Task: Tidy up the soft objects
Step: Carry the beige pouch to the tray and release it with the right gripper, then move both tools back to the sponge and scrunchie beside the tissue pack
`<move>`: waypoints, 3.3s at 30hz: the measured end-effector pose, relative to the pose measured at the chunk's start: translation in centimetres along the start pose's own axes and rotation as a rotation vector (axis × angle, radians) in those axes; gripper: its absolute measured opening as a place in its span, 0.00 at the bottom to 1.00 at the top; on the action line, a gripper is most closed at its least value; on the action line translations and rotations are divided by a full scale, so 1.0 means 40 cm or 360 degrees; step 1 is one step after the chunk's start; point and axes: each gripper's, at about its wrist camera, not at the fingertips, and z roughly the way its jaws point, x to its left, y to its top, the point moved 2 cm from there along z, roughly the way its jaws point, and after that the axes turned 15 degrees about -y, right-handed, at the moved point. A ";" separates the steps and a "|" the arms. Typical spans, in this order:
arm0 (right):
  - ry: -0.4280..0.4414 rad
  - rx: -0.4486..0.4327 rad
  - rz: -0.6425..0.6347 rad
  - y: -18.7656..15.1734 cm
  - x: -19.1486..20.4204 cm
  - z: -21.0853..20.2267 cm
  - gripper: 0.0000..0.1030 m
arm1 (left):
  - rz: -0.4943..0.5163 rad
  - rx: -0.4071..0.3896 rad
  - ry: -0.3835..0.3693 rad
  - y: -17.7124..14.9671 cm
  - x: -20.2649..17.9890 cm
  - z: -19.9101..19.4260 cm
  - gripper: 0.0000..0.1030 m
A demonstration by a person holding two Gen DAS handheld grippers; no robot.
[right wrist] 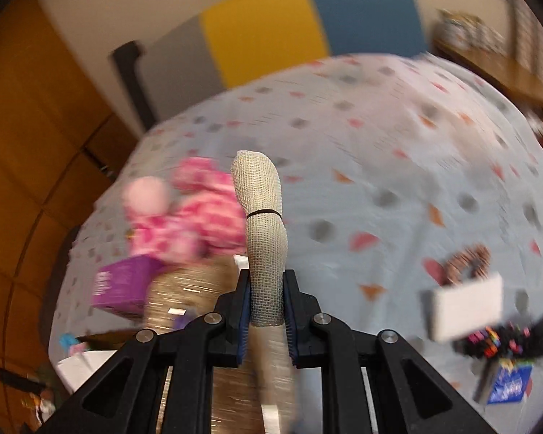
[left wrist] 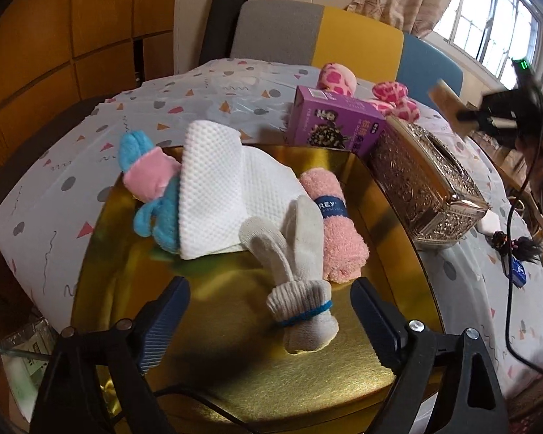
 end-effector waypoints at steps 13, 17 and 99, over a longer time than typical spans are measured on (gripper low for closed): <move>0.0282 -0.0043 -0.0607 -0.196 0.339 -0.086 0.15 | -0.0034 -0.0054 0.0154 0.003 0.034 -0.038 0.88; 0.0324 0.0011 -0.0676 -0.290 0.355 -0.087 0.15 | -0.0050 -0.0064 0.0190 0.004 0.044 -0.046 0.95; -0.0543 -0.0145 0.0712 -0.339 -0.591 -0.126 0.68 | 0.0360 -0.0160 -0.0052 0.047 -0.232 -0.066 1.00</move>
